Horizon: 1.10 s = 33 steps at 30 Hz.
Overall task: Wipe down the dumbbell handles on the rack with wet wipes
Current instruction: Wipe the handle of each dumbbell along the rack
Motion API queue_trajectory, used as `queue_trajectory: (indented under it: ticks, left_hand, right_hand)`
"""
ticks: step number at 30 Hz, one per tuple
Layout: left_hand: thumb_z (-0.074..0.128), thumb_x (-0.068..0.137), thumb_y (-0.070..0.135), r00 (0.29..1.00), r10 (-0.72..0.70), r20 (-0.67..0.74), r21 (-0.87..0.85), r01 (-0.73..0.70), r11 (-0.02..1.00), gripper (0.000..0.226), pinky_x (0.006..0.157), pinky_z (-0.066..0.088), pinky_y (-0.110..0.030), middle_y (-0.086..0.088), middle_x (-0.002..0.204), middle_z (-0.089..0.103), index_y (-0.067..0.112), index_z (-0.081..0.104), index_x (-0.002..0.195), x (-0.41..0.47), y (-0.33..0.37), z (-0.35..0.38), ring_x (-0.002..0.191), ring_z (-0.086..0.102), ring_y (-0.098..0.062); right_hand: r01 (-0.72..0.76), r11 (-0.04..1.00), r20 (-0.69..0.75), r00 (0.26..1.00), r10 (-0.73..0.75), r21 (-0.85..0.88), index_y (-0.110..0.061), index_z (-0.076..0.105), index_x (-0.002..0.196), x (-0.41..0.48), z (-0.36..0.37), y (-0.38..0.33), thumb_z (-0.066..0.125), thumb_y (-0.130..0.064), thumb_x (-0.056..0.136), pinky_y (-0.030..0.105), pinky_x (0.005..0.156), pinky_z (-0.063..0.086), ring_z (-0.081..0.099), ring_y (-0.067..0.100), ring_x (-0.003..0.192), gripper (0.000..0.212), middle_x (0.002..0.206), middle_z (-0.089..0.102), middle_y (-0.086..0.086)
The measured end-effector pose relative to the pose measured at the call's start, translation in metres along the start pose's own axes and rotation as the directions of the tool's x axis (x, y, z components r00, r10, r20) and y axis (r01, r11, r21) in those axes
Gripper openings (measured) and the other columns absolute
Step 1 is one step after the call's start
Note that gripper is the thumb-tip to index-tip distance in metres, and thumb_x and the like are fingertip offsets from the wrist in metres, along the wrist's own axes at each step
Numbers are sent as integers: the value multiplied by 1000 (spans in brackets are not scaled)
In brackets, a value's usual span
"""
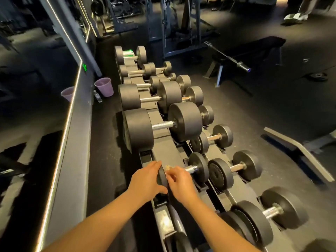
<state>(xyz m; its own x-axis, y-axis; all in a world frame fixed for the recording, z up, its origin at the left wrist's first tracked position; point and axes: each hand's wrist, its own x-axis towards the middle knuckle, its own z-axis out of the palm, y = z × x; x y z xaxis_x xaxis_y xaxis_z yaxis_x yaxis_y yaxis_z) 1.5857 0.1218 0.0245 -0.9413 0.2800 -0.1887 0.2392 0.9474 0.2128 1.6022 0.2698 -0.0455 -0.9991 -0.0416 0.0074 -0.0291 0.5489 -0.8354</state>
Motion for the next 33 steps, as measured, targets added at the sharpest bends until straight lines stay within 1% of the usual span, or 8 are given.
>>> queue_trajectory:
  ticks: [6,12,15,18,21,25,30,33]
  left_hand:
    - [83,74,57,999,11,50,55,-13,998,106,113,44,-38,5,161,40,24,30,160,5,4,-7,140,48,-18]
    - [85,74,53,999,-1,47,97,-3,995,98,109,47,-38,2,152,50,22,38,154,7,11,-9,133,54,-20]
    - [86,75,49,998,-26,51,79,22,997,96,110,47,-38,1,152,49,21,38,154,5,12,-10,134,53,-21]
    - [87,71,50,998,-42,51,92,38,995,81,99,53,-39,3,135,59,25,49,138,5,14,-12,117,61,-19]
    - [88,70,50,997,-66,34,143,61,988,79,97,54,-37,4,132,61,25,52,135,7,17,-11,114,62,-18]
    - [89,72,46,995,-101,-1,171,99,980,81,99,53,-36,4,136,58,25,49,140,6,19,-5,119,62,-19]
    - [89,70,48,995,-97,-14,93,98,991,81,96,53,-34,5,133,58,28,48,137,5,15,-3,114,62,-17]
    - [89,70,48,995,-93,-26,67,95,993,87,99,53,-35,5,138,56,27,45,143,3,14,-3,119,61,-18]
  right_hand:
    - [-323,943,-276,902,331,77,-29,57,89,-23,-10,36,60,-20,99,19,70,45,61,2,80,14,86,62,-13]
    - [-190,954,-98,971,217,231,-29,63,86,-28,28,5,62,-18,98,17,65,49,63,4,74,16,78,66,-8]
    - [-152,959,-161,968,193,241,-28,66,92,-24,13,10,63,-19,99,16,73,53,66,0,81,11,83,69,-10]
    - [-269,913,-306,880,362,307,-21,65,96,-3,-10,16,60,-22,101,25,82,56,67,5,84,7,87,68,-7]
    - [-322,941,-185,923,336,105,-16,68,94,17,-14,7,58,-25,101,34,82,59,67,11,80,15,83,68,-2]
    - [-81,982,197,974,115,-171,-16,72,93,26,-17,-15,58,-21,98,37,77,59,67,19,80,16,84,71,3]
    - [-23,740,141,977,159,-672,-13,67,116,57,-48,-1,60,-31,99,36,84,54,67,27,100,26,114,66,8]
    - [7,706,209,957,200,-709,-9,64,119,64,-41,-12,62,-22,97,38,88,56,66,30,103,26,115,65,12]
